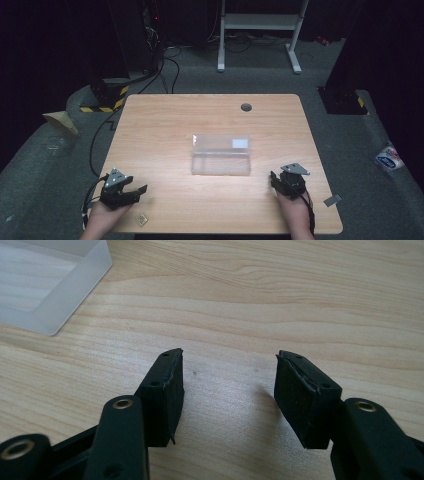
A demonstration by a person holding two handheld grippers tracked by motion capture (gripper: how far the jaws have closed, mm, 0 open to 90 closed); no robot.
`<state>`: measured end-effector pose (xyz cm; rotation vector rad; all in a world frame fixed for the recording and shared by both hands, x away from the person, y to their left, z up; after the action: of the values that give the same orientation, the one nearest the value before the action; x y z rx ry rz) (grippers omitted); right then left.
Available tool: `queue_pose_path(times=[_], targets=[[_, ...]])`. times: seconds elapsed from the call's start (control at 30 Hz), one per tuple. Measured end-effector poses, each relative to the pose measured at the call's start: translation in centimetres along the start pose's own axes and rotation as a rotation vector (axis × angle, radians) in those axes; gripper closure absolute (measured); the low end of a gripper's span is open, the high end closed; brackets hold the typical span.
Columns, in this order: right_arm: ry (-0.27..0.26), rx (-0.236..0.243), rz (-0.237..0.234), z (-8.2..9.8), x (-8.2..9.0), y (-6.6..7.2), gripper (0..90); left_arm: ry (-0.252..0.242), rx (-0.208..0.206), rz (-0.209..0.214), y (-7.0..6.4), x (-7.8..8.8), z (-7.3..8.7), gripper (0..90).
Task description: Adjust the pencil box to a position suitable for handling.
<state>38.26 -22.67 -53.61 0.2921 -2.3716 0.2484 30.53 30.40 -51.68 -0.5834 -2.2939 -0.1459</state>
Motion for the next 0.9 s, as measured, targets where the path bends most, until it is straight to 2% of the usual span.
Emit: queue_pose_path(times=[0.07,0.13,0.23,0.27,0.33,0.43,0.6,0.63,0.73,0.83,0.9], targets=[[0.002,-0.002,0.008,0.0,0.1,0.2,45.4,0.013,-0.01,-0.002,-0.7,0.3,1.2,31.6],[0.003,-0.003,0.009,0.0,0.1,0.2,45.3,0.003,-0.013,0.009,-1.4,1.0,2.1,31.6],[0.002,-0.005,0.007,0.0,0.0,0.1,45.5,-0.008,-0.007,0.027,-1.9,1.9,2.7,31.9],[0.001,-0.005,0.007,0.0,0.0,0.1,45.5,-0.014,0.007,0.036,-2.2,2.3,2.9,31.9],[0.003,-0.005,0.008,0.0,0.1,0.2,45.8,-0.022,0.004,0.05,-2.6,2.9,3.2,31.9],[0.002,-0.001,0.008,0.0,0.1,0.2,45.9,-0.022,-0.021,0.056,-3.6,3.7,3.8,32.3],[-0.003,0.013,0.013,0.0,0.1,0.3,46.2,0.021,-0.026,0.076,-4.4,3.7,4.7,35.2],[-0.002,0.011,0.013,0.0,0.1,0.3,46.2,0.027,-0.041,0.071,-4.5,3.6,4.8,35.6],[-0.001,0.016,0.014,0.0,0.1,0.3,46.5,0.043,-0.039,0.074,-4.4,3.4,5.0,37.6],[-0.004,0.023,0.014,0.0,0.1,0.3,46.5,0.045,-0.034,0.102,-4.5,3.3,5.1,40.4],[-0.004,0.02,0.016,0.0,0.1,0.4,46.5,0.051,-0.057,0.096,-4.7,3.2,5.2,42.1]])
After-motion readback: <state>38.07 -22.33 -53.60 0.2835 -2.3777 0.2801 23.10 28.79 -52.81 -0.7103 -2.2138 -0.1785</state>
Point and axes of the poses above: each handheld gripper's, and its own axes: x roughly backward along the jaws, z roughly out of its underside, y roughly to its left, the point moved 2 cm from there along -x, roughly forward along the jaws, and after that the axes turned 2 degrees about y, right-handed, at the moved point
